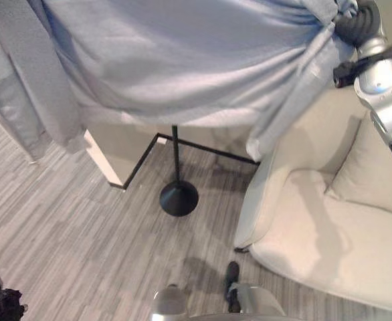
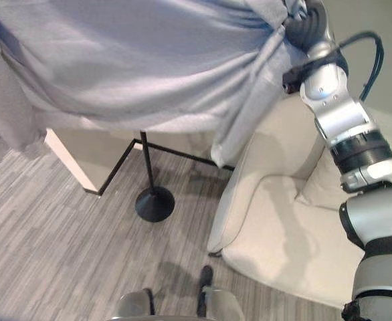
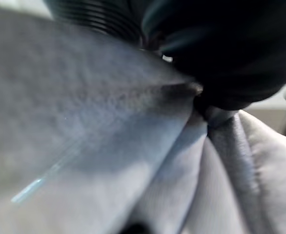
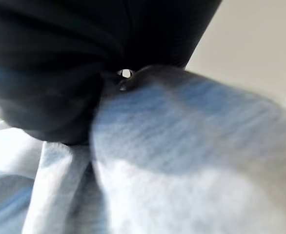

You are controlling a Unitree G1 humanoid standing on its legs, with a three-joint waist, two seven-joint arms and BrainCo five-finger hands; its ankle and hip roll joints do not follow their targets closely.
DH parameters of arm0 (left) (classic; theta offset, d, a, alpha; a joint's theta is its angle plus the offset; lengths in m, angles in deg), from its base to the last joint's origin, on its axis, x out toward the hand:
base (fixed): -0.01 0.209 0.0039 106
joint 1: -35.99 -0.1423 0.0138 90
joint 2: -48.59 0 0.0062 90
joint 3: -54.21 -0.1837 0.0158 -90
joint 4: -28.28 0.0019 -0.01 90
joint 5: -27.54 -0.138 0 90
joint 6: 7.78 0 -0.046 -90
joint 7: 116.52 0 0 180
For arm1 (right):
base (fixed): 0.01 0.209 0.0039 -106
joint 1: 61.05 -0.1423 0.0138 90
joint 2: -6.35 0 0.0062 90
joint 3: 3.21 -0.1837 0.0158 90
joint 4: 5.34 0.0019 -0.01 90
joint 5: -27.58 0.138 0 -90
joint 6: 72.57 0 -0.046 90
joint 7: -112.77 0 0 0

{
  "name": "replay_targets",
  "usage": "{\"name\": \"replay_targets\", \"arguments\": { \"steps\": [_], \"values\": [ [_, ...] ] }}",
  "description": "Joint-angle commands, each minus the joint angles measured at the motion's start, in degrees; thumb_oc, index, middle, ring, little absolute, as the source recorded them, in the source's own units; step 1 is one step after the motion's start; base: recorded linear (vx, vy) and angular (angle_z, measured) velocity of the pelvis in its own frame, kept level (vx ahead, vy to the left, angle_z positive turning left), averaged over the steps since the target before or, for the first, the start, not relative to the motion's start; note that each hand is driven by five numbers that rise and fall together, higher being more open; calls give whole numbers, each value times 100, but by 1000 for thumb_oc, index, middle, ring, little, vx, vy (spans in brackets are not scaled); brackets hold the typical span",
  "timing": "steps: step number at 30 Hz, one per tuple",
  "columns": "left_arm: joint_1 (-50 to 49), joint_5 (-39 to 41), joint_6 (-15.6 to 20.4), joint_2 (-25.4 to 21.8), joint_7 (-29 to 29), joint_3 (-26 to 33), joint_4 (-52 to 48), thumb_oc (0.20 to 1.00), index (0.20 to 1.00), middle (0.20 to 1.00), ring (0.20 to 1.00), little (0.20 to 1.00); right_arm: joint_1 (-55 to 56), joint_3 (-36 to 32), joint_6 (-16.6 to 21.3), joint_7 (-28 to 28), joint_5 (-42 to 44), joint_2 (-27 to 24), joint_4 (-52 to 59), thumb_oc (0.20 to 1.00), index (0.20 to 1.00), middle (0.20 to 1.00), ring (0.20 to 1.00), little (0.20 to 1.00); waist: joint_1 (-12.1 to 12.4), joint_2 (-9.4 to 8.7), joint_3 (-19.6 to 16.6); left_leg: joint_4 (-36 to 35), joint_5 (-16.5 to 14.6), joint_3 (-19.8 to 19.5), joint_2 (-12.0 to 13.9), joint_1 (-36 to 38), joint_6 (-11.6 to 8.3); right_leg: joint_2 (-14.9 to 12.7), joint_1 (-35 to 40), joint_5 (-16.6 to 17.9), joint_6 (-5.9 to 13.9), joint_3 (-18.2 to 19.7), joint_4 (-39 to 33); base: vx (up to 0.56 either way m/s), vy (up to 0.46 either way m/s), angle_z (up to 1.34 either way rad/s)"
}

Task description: Hang the clothes on the sofa on the clothes rack.

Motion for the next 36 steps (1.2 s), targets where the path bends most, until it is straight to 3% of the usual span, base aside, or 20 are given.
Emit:
{"name": "replay_targets", "arguments": {
  "steps": [1, 3, 7, 8, 11, 14, 16, 19, 22, 24, 25, 26, 33, 36],
  "values": [
    [514, -172, 83, -186, -241, -244, 26, 200, 200, 200, 200, 200, -342, -202, 166, -76, -197, -513, 98, 200, 200, 200, 200, 200, 266, 157, 204, -17, 1197, -130, 223, 816, 47, -133, 1178, -30, 221, -141, -694, 182, -204, 40],
    [527, -161, 72, -138, -211, -291, 38, 200, 200, 200, 200, 200, -135, -418, 178, -77, -234, -600, 282, 200, 200, 200, 200, 200, 403, 147, 266, -542, 1113, 8, 315, 554, 68, -112, 1381, -131, 238, -150, -694, 182, -63, 20],
    [430, -160, 75, -156, -167, -288, -54, 200, 200, 200, 200, 200, 106, -778, 196, -197, -301, -705, 311, 200, 200, 200, 200, 200, 801, 205, 378, -1774, 1354, -124, 368, -32, -60, -162, 1800, -278, 197, -61, -694, 198, 136, 3],
    [488, -197, 60, -177, -149, -309, -43, 200, 200, 200, 200, 200, 222, -811, 178, -165, -332, -678, 358, 200, 200, 200, 200, 200, 834, 255, 325, -1780, 1260, -190, 392, 2, -85, -176, 1816, -283, 182, -17, -694, 183, 281, -11],
    [380, -339, 89, -239, -182, -201, -299, 200, 200, 200, 200, 200, 517, -1011, 160, -152, -325, -459, 520, 200, 200, 200, 200, 200, 814, 329, 35, -1780, 1410, -260, 300, 182, -146, -410, 1794, -111, 136, 173, -694, 185, 356, -48],
    [376, -392, 96, -314, -175, -268, -217, 200, 200, 200, 200, 200, 486, -876, 140, -127, -305, -395, 555, 200, 200, 200, 200, 200, 818, 313, -133, -1780, 1305, -196, -31, 356, -100, -727, 1772, 13, 115, 270, -694, 105, 381, -45],
    [167, -394, 125, -297, -173, -108, -235, 200, 200, 200, 200, 200, 662, -921, 75, -60, -362, -266, 616, 200, 200, 200, 200, 200, 756, 367, -118, -1780, 1196, -107, -258, 538, -66, -931, 1816, 145, 102, 212, -528, 99, 418, -34],
    [-246, -475, 131, -271, -189, 172, -367, 200, 200, 200, 200, 200, 853, -1009, 10, -12, -397, -213, 695, 200, 200, 200, 200, 200, 721, 516, -20, -1780, 1157, -73, -351, 732, -27, -1061, 1721, 151, 85, 198, 83, 65, 284, 6],
    [-778, -573, 149, -276, -190, 644, -666, 200, 200, 200, 200, 200, 1070, -1088, 18, 8, -417, -274, 857, 200, 200, 200, 200, 200, 584, 656, 134, -1780, 1080, -197, -490, 957, 21, -814, 1422, 53, 94, 318, 209, 57, 138, -6],
    [-1156, -694, 120, -317, -184, 948, -914, 200, 200, 200, 200, 200, 1122, -1126, 55, -49, -473, -361, 753, 200, 200, 200, 200, 200, 362, 722, 209, -1780, 1013, -310, -487, 1036, 63, -603, 815, 12, 127, 194, -345, 62, -10, 26],
    [-1228, -702, 59, -235, -184, 990, -966, 200, 200, 200, 200, 200, 1248, -1276, 50, -51, -489, -405, 761, 200, 200, 200, 200, 200, 327, 655, 184, -1780, 1021, -402, -539, 976, 62, -539, 865, -27, 25, 315, -563, 50, -73, 47],
    [-1343, -769, 76, -85, -196, 1199, -1203, 200, 200, 200, 200, 200, 1379, -1458, 51, -73, -478, -506, 738, 200, 200, 200, 200, 200, 315, 551, 151, -1780, 1033, -453, -554, 925, 96, -527, 945, 18, 109, 454, -682, 29, -99, 63],
    [-1996, -995, 91, 264, -331, 2086, -2027, 200, 200, 200, 200, 200, 1665, -1922, 134, -148, -610, -746, 891, 200, 200, 200, 200, 200, 279, 544, -162, -1780, 1099, -367, -283, 758, 122, -467, 1005, -21, 236, 286, -694, 37, -139, 51],
    [-2261, -1150, 77, 216, -390, 2385, -2445, 200, 200, 200, 200, 200, 2045, -2449, 194, -259, -745, -744, 1189, 200, 200, 200, 200, 200, 253, 553, -263, -1780, 1133, -336, -217, 755, 111, -434, 1048, -6, 254, 269, -694, 20, -92, 0]
  ]
}}
